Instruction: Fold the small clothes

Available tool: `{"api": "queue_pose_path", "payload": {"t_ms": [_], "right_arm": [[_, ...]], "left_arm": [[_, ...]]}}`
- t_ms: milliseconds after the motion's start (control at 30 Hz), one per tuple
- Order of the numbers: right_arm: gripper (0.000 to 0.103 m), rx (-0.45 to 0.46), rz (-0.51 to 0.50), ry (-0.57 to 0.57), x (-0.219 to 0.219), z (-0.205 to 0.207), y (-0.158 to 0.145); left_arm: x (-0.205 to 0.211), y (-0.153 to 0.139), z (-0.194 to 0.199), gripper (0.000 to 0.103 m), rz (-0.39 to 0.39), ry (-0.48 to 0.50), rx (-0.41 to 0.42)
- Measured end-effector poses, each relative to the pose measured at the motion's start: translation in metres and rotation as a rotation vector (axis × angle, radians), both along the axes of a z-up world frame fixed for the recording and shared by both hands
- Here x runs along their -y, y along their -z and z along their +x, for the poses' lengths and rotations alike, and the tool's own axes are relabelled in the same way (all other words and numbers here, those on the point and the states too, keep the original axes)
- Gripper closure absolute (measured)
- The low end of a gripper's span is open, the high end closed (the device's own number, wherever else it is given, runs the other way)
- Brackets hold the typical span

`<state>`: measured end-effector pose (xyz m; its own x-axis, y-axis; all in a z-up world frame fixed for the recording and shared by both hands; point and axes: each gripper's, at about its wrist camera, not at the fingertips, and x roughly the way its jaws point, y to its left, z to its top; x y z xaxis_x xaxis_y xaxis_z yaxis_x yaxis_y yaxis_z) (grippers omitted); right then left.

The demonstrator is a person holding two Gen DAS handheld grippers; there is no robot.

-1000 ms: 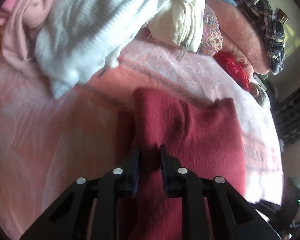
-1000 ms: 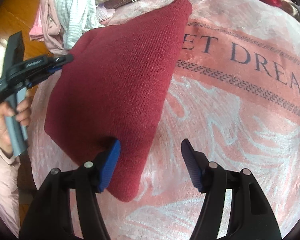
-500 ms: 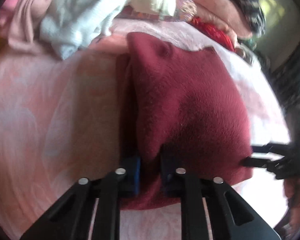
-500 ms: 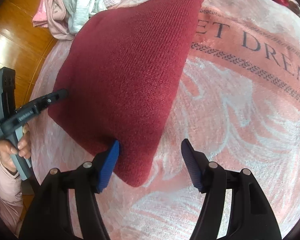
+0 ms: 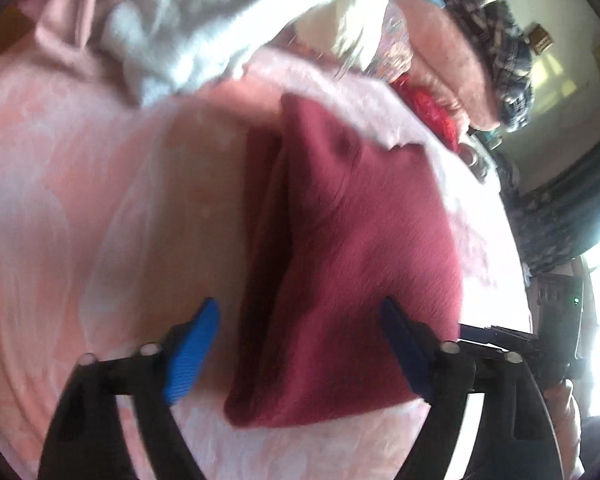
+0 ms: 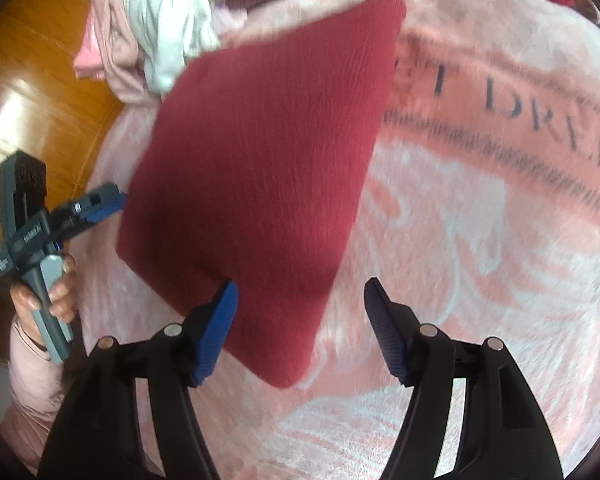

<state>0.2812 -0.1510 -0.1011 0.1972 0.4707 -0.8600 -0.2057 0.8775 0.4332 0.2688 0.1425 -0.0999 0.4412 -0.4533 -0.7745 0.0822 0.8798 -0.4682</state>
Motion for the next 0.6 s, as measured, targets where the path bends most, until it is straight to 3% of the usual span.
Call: {"api": "queue_pose_path", "payload": {"t_ms": [133,267,600], "right_arm": [[0.032,0.030,0.032,0.029,0.004,0.016,-0.014],[0.031,0.028,0.008,0.039,0.006,0.030,-0.009],[0.028,0.006,-0.001,0.028,-0.003,0.043,0.008]], "left_arm": [[0.009,-0.007,0.021,0.017,0.006,0.053,0.003],[0.016,0.007,0.040,0.016,-0.030,0.081,-0.055],[0.033,0.028,0.057,0.016,0.042,0.110,-0.060]]}}
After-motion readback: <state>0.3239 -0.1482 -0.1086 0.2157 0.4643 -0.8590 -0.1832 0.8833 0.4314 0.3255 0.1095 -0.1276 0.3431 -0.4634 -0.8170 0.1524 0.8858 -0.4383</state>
